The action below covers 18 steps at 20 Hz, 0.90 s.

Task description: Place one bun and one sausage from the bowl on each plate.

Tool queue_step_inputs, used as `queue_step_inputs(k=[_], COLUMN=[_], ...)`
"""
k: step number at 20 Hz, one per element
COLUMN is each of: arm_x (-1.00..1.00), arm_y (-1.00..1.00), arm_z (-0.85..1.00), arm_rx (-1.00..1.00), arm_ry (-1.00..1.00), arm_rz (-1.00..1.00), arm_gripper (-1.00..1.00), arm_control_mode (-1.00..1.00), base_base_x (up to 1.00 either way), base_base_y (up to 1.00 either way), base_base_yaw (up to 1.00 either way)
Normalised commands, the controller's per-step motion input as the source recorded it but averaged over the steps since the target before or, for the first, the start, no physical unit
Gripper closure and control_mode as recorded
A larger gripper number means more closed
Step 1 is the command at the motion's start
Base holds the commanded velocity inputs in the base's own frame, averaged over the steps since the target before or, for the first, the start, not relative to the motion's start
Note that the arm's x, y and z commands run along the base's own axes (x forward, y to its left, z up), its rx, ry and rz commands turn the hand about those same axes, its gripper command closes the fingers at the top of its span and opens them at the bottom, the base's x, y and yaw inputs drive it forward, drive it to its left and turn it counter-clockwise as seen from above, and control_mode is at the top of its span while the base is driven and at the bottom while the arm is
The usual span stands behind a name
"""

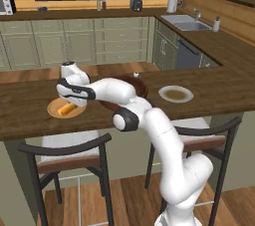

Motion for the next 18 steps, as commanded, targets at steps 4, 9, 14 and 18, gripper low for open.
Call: queue_step_inputs(k=[4,9,14,18], arm_x=[-0.01,0.0,0.0,0.0], arm_y=[-0.06,0.0,0.0,0.0], arm_z=[-0.09,0.0,0.0,0.0], arm_rx=[0.0,0.0,0.0,0.0], arm_ry=[0.0,0.0,0.0,0.0], arm_rz=[0.0,0.0,0.0,0.0], arm_gripper=[1.0,-1.0,-1.0,-1.0], arm_control_mode=[-1.0,-1.0,-1.0,-1.0], base_base_x=[0.0,0.0,0.0,0.0], base_base_y=[0.0,0.0,0.0,0.0], base_base_yaw=[0.0,0.0,0.0,0.0])
